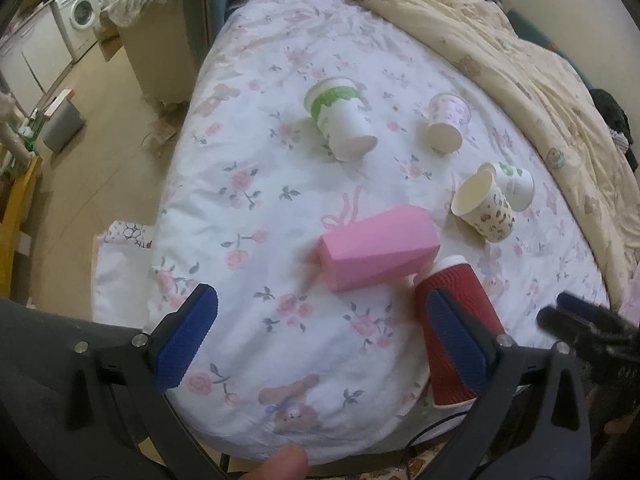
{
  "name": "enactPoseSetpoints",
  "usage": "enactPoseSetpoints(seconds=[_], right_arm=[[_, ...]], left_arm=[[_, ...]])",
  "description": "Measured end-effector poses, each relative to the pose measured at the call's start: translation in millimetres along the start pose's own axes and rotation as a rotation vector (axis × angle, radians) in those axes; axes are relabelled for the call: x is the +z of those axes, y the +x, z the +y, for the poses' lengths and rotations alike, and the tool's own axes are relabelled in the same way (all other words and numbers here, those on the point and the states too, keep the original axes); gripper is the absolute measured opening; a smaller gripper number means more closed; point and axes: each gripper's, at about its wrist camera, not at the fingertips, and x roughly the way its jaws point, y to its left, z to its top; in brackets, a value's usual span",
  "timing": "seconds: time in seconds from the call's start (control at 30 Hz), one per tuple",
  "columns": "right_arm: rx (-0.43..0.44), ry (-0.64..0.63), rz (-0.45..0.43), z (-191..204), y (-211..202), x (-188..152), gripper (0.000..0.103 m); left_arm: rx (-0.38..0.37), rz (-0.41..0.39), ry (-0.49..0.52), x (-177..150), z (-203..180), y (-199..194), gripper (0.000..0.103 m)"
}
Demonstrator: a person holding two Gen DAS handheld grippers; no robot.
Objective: Flip cup upside down
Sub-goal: 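Close the left gripper on the red cup while the right gripper releases it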
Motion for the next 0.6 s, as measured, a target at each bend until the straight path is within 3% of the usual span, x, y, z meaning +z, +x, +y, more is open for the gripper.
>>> enactPoseSetpoints(seconds=[0.17,0.4,0.47,0.5,0.6], right_arm=[[0.014,0.053,-0.068,-17.6,-9.8,-2.2,0.100],[-0.031,0.022,-0.154,-18.3,-24.9,-4.2,0.100],[-0.022,0.043,-0.151,-23.8,-25.3,-5.1,0.100],[-0.018,0.056,-0.146,-27.2,-25.5,-5.9,0.100],[-0.009,0.087,-0.150,-35.4,-28.2,-7.0,0.100]], left_arm=[[-0.010,0.042,0.040,-3.4,-14.7,7.2,0.103],[-0.048,0.118,0.041,-4.1,-36.6,19.6,0.103],[-0.073,0.152,0.041,-3.6,-46.9,27.1,0.098],[-0.090,0.173,0.044,-3.5,-52.4,31.1,0.091],[-0.122,0.230,0.047,-3.5,-70.9,43.2,0.089]])
